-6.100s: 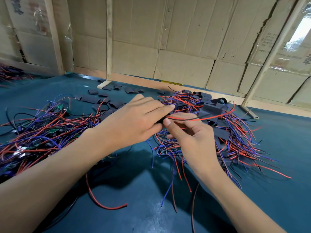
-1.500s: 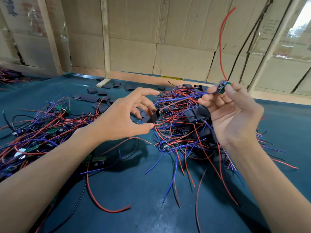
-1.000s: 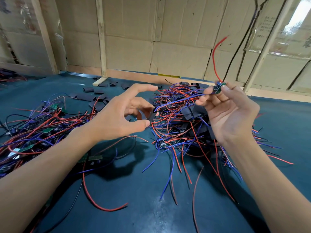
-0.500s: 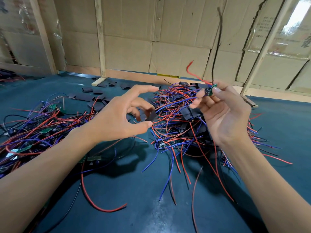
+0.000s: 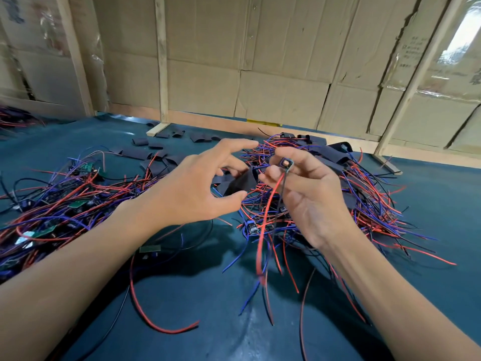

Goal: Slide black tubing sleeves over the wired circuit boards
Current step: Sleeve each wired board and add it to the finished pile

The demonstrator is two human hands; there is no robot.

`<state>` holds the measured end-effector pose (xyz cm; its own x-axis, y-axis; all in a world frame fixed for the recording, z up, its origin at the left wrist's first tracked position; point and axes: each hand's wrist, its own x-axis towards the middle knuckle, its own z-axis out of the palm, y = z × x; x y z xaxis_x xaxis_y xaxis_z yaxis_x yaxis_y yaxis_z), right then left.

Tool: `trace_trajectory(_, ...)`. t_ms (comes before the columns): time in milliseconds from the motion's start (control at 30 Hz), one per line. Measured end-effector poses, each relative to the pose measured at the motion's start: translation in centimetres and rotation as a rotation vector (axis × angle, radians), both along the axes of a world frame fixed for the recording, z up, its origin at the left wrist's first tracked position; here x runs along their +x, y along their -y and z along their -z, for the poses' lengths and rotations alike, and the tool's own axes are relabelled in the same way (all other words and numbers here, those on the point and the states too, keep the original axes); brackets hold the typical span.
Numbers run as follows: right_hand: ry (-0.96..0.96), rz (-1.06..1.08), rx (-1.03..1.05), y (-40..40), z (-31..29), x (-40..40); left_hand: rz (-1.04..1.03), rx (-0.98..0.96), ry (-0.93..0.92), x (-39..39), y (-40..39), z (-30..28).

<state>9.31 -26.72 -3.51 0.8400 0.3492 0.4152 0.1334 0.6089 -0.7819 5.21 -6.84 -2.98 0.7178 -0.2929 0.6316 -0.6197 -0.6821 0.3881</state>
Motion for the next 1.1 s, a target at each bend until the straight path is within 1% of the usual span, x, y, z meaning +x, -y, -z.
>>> trace_trajectory(100,-0.059,0.014,0.035,-0.61,0.14,-0.25,0.008,0.003,-0.006,0.08,-0.02,0.09)
trace_trajectory(200,-0.144,0.096,0.039,-0.84,0.08,-0.32,0.008,0.021,-0.003,0.08,-0.05,0.10)
trace_trajectory(267,-0.166,0.155,-0.008,-0.78,0.11,-0.39,0.010,0.027,-0.003,0.08,0.00,0.09)
trace_trajectory(400,-0.154,0.219,-0.116,-0.82,0.36,-0.62,0.010,0.023,-0.008,0.11,0.17,0.12)
trace_trajectory(600,-0.222,0.228,-0.205,-0.95,0.30,-0.78,-0.022,0.015,0.026,0.24,0.11,0.12)
trace_trajectory(700,-0.197,0.201,-0.197,-0.66,0.27,-0.66,-0.049,0.045,0.045,0.25,0.07,0.07)
trace_trajectory(833,-0.177,0.169,-0.188,-0.53,0.36,-0.59,-0.062,0.127,0.116,0.16,0.24,0.07)
trace_trajectory(1000,-0.158,0.209,-0.233,-0.42,0.18,-0.58,-0.075,0.152,0.197,-0.01,0.63,0.08)
trace_trajectory(1100,-0.103,0.206,-0.227,-0.40,0.11,-0.60,-0.090,0.174,0.250,0.07,0.68,0.08)
